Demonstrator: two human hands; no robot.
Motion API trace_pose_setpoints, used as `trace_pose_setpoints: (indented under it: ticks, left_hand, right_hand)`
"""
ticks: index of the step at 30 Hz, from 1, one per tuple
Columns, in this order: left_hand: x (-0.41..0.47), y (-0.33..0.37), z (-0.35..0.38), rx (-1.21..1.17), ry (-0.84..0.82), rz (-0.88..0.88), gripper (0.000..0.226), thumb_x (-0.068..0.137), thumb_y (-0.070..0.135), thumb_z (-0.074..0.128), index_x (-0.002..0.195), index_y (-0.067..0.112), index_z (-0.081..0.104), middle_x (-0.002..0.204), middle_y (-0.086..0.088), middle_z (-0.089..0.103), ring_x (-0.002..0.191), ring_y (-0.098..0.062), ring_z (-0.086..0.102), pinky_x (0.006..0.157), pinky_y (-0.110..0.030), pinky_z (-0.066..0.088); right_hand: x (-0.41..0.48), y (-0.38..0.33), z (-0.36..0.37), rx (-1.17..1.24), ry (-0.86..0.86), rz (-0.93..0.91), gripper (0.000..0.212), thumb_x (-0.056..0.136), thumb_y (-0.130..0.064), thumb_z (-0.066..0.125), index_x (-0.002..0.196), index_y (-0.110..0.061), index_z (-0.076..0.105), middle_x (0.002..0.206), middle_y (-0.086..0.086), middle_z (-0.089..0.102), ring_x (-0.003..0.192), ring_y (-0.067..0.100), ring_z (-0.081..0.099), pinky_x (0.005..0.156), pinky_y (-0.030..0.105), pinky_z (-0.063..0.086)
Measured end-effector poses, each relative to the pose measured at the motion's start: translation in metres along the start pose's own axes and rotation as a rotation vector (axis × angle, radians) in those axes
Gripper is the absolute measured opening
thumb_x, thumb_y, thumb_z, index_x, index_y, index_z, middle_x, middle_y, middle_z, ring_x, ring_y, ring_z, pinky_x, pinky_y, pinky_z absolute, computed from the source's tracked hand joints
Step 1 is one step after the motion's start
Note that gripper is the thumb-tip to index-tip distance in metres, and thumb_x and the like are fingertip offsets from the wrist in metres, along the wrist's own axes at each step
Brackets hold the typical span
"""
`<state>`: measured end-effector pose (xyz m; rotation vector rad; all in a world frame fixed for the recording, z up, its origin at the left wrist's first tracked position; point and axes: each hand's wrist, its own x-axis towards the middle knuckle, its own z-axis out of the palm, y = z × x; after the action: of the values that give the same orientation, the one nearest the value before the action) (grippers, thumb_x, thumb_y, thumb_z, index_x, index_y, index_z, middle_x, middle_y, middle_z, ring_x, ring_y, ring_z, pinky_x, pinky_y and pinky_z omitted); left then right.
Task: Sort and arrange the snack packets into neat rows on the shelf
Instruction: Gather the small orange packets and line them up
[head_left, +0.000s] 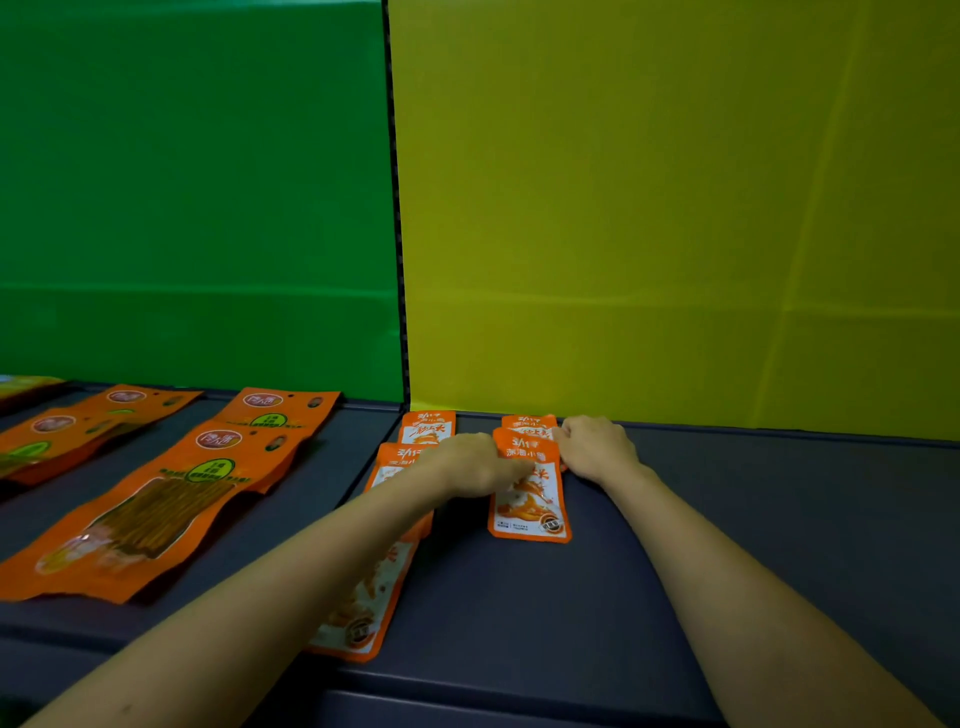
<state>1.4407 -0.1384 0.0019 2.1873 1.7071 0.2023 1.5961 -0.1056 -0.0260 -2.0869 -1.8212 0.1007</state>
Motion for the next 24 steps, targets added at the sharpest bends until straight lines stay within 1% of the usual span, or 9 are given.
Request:
trace_pose_setpoints:
  ticks: [4,6,9,11,14,15,16,19,24]
  left_hand:
    - [0.001,0.001,0.002,0.113,-0.012,0.0,0.066,0.087,0.061,0.041,0.11,0.003,0.061,0.119,-0.016,0.062,0.108,-0.03,0.058,0.088,-0.035,0.043]
    - [0.001,0.001,0.004,0.157,0.002,0.001,0.066,0.087,0.063,0.038,0.109,0.004,0.061,0.118,-0.014,0.062,0.108,-0.029,0.058,0.09,-0.036,0.043]
    - [-0.004,0.003,0.005,0.217,0.053,0.006,0.067,0.087,0.063,0.037,0.107,0.004,0.062,0.115,-0.014,0.064,0.106,-0.029,0.059,0.088,-0.036,0.044]
    - [-0.01,0.002,0.002,0.235,0.112,0.004,0.069,0.087,0.063,0.037,0.105,0.001,0.063,0.111,-0.017,0.065,0.103,-0.03,0.06,0.086,-0.037,0.045]
    - [-0.023,-0.011,-0.009,0.184,0.243,-0.001,0.057,0.089,0.061,0.037,0.077,0.011,0.061,0.092,-0.015,0.064,0.085,-0.028,0.059,0.07,-0.034,0.042]
    - [-0.03,-0.018,-0.014,0.168,0.312,0.0,0.052,0.089,0.059,0.039,0.074,0.013,0.058,0.091,-0.012,0.064,0.084,-0.028,0.058,0.067,-0.031,0.039]
    - [-0.037,-0.028,-0.019,0.163,0.392,0.007,0.048,0.09,0.056,0.04,0.079,0.014,0.06,0.093,-0.01,0.065,0.088,-0.03,0.059,0.066,-0.03,0.036]
    - [-0.067,-0.062,-0.032,0.187,0.608,0.026,0.035,0.092,0.047,0.042,0.092,0.017,0.061,0.1,-0.009,0.067,0.097,-0.032,0.06,0.066,-0.031,0.035]
    - [-0.13,-0.138,-0.049,0.139,0.788,-0.043,0.028,0.09,0.045,0.046,0.093,0.022,0.061,0.094,0.0,0.069,0.093,-0.028,0.062,0.069,-0.033,0.044]
  right_hand:
    - [0.001,-0.001,0.001,0.003,0.002,-0.001,0.034,0.098,-0.031,0.033,0.094,-0.01,0.06,0.116,0.017,0.062,0.106,0.034,0.057,0.072,0.031,0.037]
    - [-0.002,-0.003,0.001,-0.027,0.018,-0.011,0.039,0.099,-0.03,0.033,0.104,-0.005,0.062,0.116,0.017,0.061,0.106,0.034,0.057,0.073,0.032,0.04]
    - [-0.005,-0.005,0.002,-0.056,0.037,-0.018,0.042,0.099,-0.031,0.032,0.108,-0.003,0.062,0.118,0.017,0.061,0.108,0.034,0.056,0.08,0.035,0.046]
    - [-0.009,-0.006,0.0,-0.068,0.066,0.002,0.045,0.099,-0.035,0.031,0.108,-0.004,0.062,0.116,0.016,0.062,0.108,0.034,0.057,0.081,0.036,0.047]
    - [-0.014,-0.004,-0.008,-0.086,0.167,0.021,0.046,0.098,-0.04,0.031,0.105,-0.007,0.063,0.113,0.016,0.064,0.105,0.034,0.059,0.08,0.035,0.045]
    - [-0.016,-0.005,-0.012,-0.067,0.189,0.012,0.044,0.098,-0.04,0.033,0.103,-0.009,0.063,0.111,0.015,0.064,0.104,0.033,0.059,0.078,0.034,0.044]
    - [-0.019,-0.006,-0.017,-0.038,0.199,-0.005,0.04,0.097,-0.039,0.035,0.101,-0.01,0.062,0.11,0.015,0.065,0.103,0.033,0.059,0.076,0.034,0.043]
    - [-0.03,-0.022,-0.03,0.056,0.195,-0.122,0.027,0.095,-0.033,0.042,0.099,-0.015,0.061,0.107,0.01,0.066,0.099,0.031,0.059,0.076,0.035,0.045]
    - [-0.074,-0.081,-0.041,0.172,0.24,-0.45,0.02,0.094,-0.028,0.045,0.103,-0.02,0.062,0.111,0.003,0.065,0.102,0.026,0.059,0.082,0.037,0.048]
